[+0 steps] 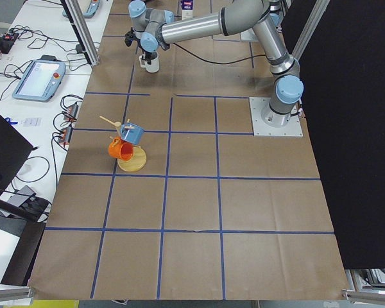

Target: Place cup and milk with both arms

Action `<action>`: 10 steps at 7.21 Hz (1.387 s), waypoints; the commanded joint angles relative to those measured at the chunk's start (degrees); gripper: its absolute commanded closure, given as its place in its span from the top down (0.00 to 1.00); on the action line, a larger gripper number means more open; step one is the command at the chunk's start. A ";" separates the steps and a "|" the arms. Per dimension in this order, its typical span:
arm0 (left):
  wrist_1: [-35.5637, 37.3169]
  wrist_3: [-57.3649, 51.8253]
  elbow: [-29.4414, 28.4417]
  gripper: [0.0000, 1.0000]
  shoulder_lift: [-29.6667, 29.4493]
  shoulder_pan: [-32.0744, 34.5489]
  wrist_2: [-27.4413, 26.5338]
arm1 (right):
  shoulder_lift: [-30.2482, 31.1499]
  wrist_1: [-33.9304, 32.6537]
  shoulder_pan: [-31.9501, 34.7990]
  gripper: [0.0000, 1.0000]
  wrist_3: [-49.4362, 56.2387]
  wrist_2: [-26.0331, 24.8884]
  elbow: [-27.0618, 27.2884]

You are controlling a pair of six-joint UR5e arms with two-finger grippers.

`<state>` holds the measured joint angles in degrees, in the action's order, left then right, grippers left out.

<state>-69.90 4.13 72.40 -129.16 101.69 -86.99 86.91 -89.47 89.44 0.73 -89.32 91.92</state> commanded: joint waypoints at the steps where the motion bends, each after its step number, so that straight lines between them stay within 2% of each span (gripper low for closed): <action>1: 0.03 0.00 -0.06 0.04 -0.13 0.00 0.07 | -0.07 0.00 -0.58 1.00 0.85 -0.24 0.02; 5: 0.55 0.09 -0.15 0.06 -0.21 0.18 0.24 | 0.19 -1.65 -0.67 1.00 1.21 -0.86 0.28; 6: 0.64 0.09 -0.15 0.16 -0.30 0.18 0.15 | 0.10 -1.76 -0.76 1.00 1.56 -0.86 0.28; 7: 0.64 0.00 -0.15 0.22 -0.30 0.18 0.15 | 0.19 -1.76 -0.76 1.00 1.65 -0.86 0.28; 8: 0.64 0.00 -0.15 0.32 -0.30 0.26 0.24 | 0.19 -1.76 -1.46 1.00 2.61 -0.86 0.28; 9: 0.64 0.09 -0.15 0.63 -0.30 0.27 0.07 | 0.19 -1.76 -2.25 1.00 4.53 -1.03 0.28; 10: 0.29 0.09 -0.15 0.99 0.22 0.44 -0.11 | 0.19 -2.02 -4.25 1.00 7.59 -1.29 0.28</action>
<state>-69.34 4.19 72.24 -129.34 102.00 -86.92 87.10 -91.28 87.12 5.15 -90.35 92.20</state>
